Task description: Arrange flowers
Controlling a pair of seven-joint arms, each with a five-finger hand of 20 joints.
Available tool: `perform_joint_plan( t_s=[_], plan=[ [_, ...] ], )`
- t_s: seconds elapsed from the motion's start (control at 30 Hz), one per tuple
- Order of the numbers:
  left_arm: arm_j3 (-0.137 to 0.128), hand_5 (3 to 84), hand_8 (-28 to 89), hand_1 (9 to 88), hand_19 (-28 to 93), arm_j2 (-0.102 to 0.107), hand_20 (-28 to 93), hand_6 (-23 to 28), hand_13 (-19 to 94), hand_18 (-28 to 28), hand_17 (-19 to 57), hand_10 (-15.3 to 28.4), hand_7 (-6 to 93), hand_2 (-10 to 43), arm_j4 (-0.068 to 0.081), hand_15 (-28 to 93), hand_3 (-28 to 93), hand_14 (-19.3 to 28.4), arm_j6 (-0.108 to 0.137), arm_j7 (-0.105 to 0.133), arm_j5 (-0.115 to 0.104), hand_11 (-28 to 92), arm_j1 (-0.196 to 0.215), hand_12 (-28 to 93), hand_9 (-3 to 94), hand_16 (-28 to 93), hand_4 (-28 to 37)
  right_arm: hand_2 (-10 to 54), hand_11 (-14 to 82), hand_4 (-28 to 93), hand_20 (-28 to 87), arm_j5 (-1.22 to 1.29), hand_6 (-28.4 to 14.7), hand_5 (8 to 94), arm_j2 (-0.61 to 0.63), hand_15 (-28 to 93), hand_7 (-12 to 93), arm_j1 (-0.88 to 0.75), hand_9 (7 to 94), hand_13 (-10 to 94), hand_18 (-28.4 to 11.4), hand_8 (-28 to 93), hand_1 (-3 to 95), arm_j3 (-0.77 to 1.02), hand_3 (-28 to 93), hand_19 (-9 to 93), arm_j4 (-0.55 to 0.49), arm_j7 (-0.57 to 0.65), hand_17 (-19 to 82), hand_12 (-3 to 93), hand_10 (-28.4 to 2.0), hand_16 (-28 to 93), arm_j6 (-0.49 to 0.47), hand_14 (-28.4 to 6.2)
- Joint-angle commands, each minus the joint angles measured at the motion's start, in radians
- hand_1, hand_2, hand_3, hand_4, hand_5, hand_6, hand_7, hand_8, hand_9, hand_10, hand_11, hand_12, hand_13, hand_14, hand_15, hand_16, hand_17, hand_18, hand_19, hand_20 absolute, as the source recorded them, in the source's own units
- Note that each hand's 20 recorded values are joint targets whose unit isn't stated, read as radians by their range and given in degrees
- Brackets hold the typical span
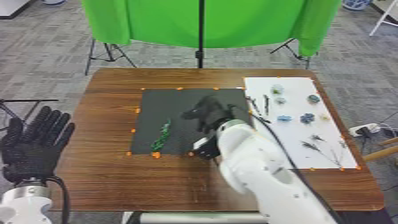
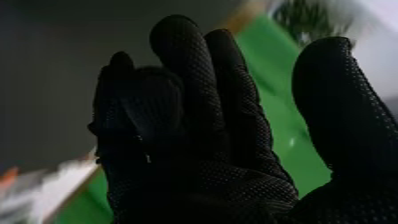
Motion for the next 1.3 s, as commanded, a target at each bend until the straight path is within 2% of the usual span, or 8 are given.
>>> perform_joint_plan(
  t_s=[0.03,0.33,0.67,0.8,0.97,1.03,1.13,1.3],
  plan=[
    [-0.015,51.1,-9,27.5,35,-0.011,15,9.3,40,14.3,-3.4,14.0,9.3,12.2,-0.009,25,69,13.5,-0.002,0.01,-0.002,17,0.031,11,46.2,-3,-28.3,-4.9,20.0,-22,29,-0.11,-7.8,66.1,0.214,71,8,-0.198,68.3,63,-27.9,-10,34.7,0.317,71,85,-0.091,0.035,28,18.4,-21.2,28,-0.067,-16.7],
    [-0.031,50.9,-9,27.4,35,-0.014,15,9.3,40,14.3,-3.3,14.1,9.2,12.1,-0.015,25,69,13.5,-0.007,0.002,-0.006,17,0.051,11,46.0,-3,-28.3,-9.5,14.1,-25,29,-0.32,-8.5,62.4,0.255,67,8,-0.458,59.9,60,-27.3,-10,40.2,0.592,70,86,-0.087,0.091,28,16.0,-20.8,22,0.007,-16.1],
    [-0.032,50.9,-9,27.2,35,-0.016,15,9.2,40,14.3,-3.4,14.0,9.4,12.0,-0.009,25,69,13.4,-0.008,-0.009,-0.003,17,0.049,11,46.0,-3,-28.3,-9.5,13.3,-28,30,-0.27,-8.6,60.4,0.254,67,8,-0.548,56.7,58,-26.6,-10,43.4,0.709,68,86,-0.066,0.107,27,15.7,-20.3,22,-0.12,-15.8],
    [-0.026,50.8,-9,27.3,35,-0.022,15,9.2,41,14.3,-3.4,14.0,9.3,12.0,-0.007,27,69,14.0,-0.011,-0.015,-0.016,17,0.046,11,46.0,-2,-28.3,-9.5,13.4,-28,31,-0.291,-8.1,60.8,0.243,67,9,-0.54,56.5,58,-25.9,-10,46.3,0.695,63,85,-0.039,0.103,26,15.8,-19.4,21,-0.121,-14.8],
    [-0.019,50.6,-9,27.3,35,-0.023,15,9.2,40,14.3,-3.4,14.1,9.2,12.0,-0.003,28,69,14.1,-0.003,-0.016,-0.013,17,0.037,11,45.9,-3,-28.3,-9.5,18.8,-28,34,-0.361,-4.9,68.0,0.25,69,14,-0.514,65.0,61,-25.5,-11,52.2,0.639,62,85,0.013,0.121,29,17.5,-17.0,23,-0.009,-13.4],
    [-0.019,50.6,-9,27.3,35,-0.025,15,9.2,40,14.3,-3.4,14.1,9.2,12.0,-0.004,28,69,14.1,-0.004,-0.016,-0.012,17,0.041,11,45.9,-3,-28.3,-9.5,22.6,-28,35,-0.389,-4.5,72.3,0.252,70,20,-0.513,69.6,64,-24.9,-2,57.1,0.627,59,85,0.014,0.119,30,20.1,-16.2,25,0.039,-12.6],
    [-0.02,50.6,-9,27.3,35,-0.028,15,9.2,40,14.3,-3.4,14.0,9.1,12.0,-0.007,28,69,14.1,0.001,-0.014,-0.014,17,0.047,11,45.8,-3,-28.3,-7.9,17.7,-28,39,-0.388,-3.5,75.8,0.259,71,27,-0.512,76.9,67,-24.2,1,60.1,0.622,62,88,-0.008,0.118,34,34.1,-14.1,27,0.042,-11.5],
    [-0.017,50.7,-9,27.3,35,-0.03,15,9.3,40,14.3,-3.5,14.1,9.1,12.0,-0.011,28,69,14.1,0.002,-0.013,-0.014,17,0.055,11,45.8,-3,-28.3,-7.2,23.0,-28,42,-0.342,-3.3,76.5,0.268,73,29,-0.503,79.3,70,-24.0,3,59.6,0.608,64,92,-0.081,0.113,37,41.8,-13.9,28,0.063,-10.8]
  ],
)
